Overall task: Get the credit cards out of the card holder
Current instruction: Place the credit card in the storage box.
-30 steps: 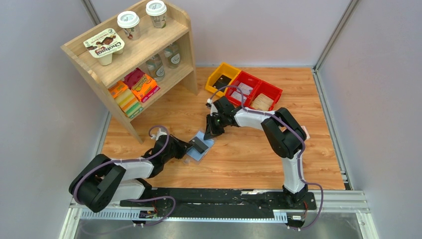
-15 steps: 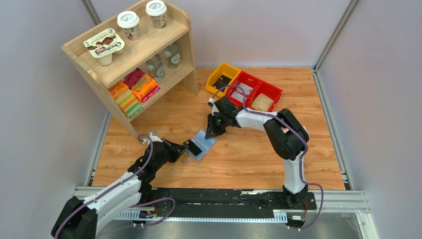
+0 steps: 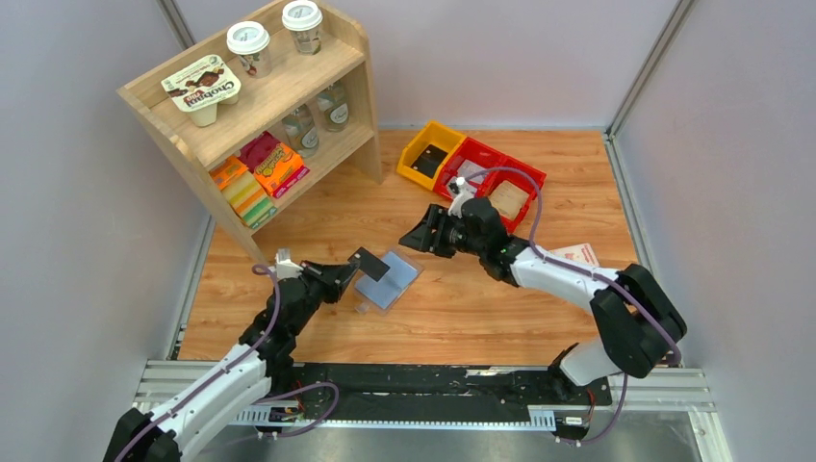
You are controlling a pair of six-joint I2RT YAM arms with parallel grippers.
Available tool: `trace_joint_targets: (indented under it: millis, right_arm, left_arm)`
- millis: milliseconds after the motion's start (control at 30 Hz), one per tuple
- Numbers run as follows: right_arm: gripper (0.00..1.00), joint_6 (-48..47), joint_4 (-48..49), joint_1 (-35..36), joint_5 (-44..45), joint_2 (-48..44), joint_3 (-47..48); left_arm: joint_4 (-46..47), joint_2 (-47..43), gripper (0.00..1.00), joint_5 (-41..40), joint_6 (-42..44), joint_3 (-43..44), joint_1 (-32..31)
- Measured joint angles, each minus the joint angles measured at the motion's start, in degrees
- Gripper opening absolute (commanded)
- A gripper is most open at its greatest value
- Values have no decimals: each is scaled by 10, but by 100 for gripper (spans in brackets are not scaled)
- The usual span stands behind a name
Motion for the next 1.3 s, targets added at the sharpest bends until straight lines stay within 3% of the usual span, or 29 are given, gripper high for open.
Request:
trace_joint_targets:
  millis: [233, 567, 833, 1067, 1167, 1300]
  right_arm:
    - [65, 108, 140, 45, 48, -40, -107]
    - [60, 185, 282, 73, 54, -22, -118]
    - [37, 220, 339, 73, 16, 47, -86]
    - [4, 228, 360, 73, 2, 55, -66]
    - [0, 225, 361, 72, 0, 56, -64]
    - [0, 211, 344, 68, -5, 57, -56]
  left_arm:
    - [128, 80, 0, -16, -42, -1, 0]
    - [219, 121, 0, -63, -62, 23, -23]
    - [256, 141, 0, -76, -69, 26, -28]
    - [280, 157, 1, -82, -74, 27, -30]
    - [289, 162, 7, -82, -78, 27, -30]
    - [286, 160, 29, -84, -81, 26, -30]
